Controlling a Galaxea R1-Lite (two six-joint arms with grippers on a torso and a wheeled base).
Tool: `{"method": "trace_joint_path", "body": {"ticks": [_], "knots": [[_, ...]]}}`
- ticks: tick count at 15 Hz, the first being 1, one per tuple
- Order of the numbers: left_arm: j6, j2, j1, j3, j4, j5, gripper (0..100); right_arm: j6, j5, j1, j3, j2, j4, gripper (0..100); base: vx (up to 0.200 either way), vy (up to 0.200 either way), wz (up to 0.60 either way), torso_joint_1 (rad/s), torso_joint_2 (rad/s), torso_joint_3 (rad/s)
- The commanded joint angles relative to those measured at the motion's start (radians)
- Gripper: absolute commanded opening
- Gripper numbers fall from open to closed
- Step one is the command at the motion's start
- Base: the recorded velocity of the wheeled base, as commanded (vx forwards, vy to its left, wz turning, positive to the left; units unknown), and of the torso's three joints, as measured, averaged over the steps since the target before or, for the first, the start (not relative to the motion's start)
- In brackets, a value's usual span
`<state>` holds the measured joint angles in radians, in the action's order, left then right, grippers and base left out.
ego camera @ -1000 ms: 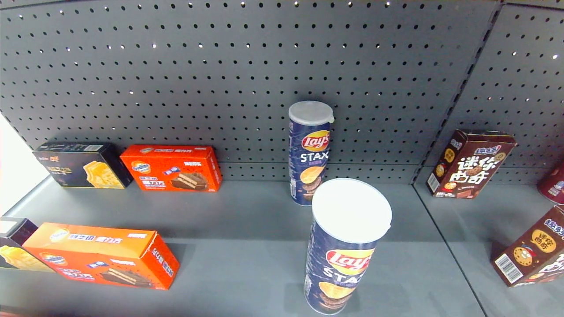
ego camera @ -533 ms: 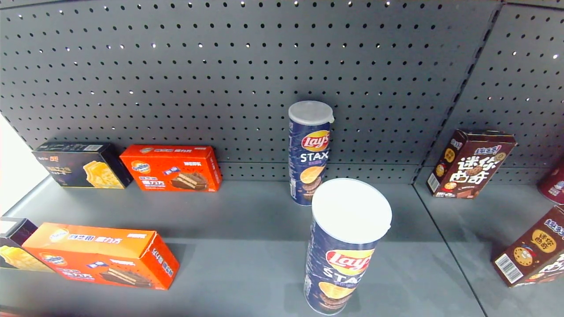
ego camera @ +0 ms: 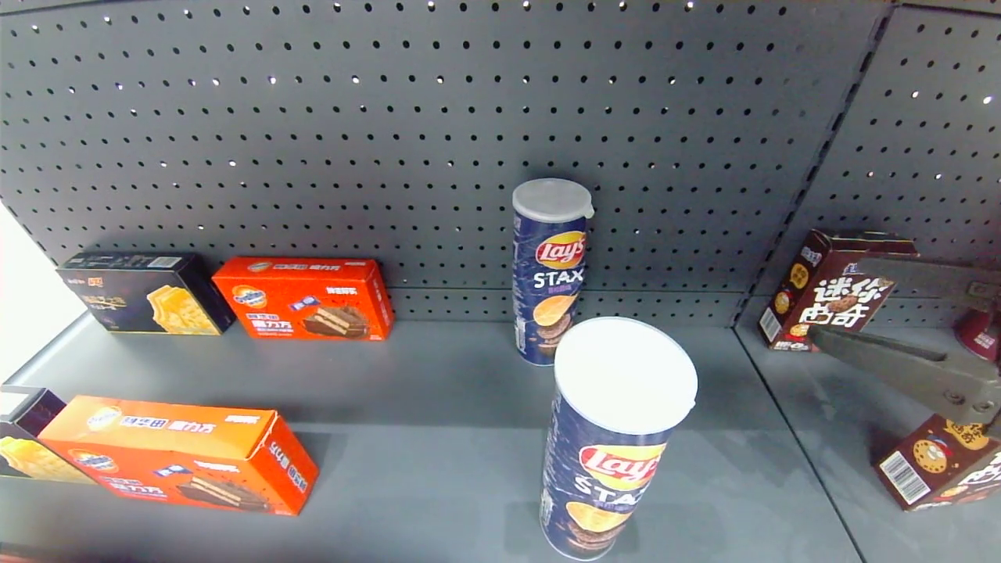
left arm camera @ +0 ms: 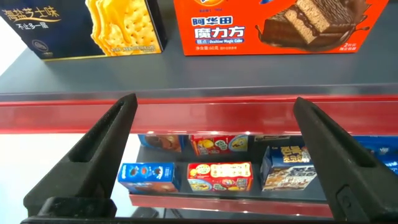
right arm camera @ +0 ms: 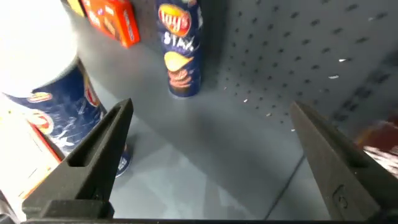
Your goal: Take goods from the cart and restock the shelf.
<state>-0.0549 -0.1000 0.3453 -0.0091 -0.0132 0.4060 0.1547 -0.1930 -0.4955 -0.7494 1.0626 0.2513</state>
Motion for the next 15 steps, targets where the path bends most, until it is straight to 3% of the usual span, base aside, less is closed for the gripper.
{"method": "trace_joint_path", "body": {"ticks": [1, 8, 11, 15], "knots": [[0.001, -0.004, 0.001, 0.0, 0.001, 0.001, 100, 0.0, 0.0, -0.032, -0.002, 0.062, 0.002, 100, 0.0, 0.0, 0.0, 0.0, 0.0, 0.0], [0.004, -0.004, 0.001, 0.0, 0.001, 0.001, 100, 0.002, 0.017, -0.17, 0.004, 0.162, 0.002, 100, 0.0, 0.0, 0.0, 0.0, 0.0, 0.0], [0.03, -0.003, 0.0, 0.0, 0.001, 0.001, 100, 0.003, 0.021, -0.204, 0.007, 0.205, 0.002, 100, 0.0, 0.0, 0.0, 0.0, 0.0, 0.0], [0.03, -0.003, -0.005, 0.0, 0.001, 0.001, 100, 0.005, 0.04, -0.213, 0.056, 0.22, 0.002, 100, 0.0, 0.0, 0.0, 0.0, 0.0, 0.0]]}}
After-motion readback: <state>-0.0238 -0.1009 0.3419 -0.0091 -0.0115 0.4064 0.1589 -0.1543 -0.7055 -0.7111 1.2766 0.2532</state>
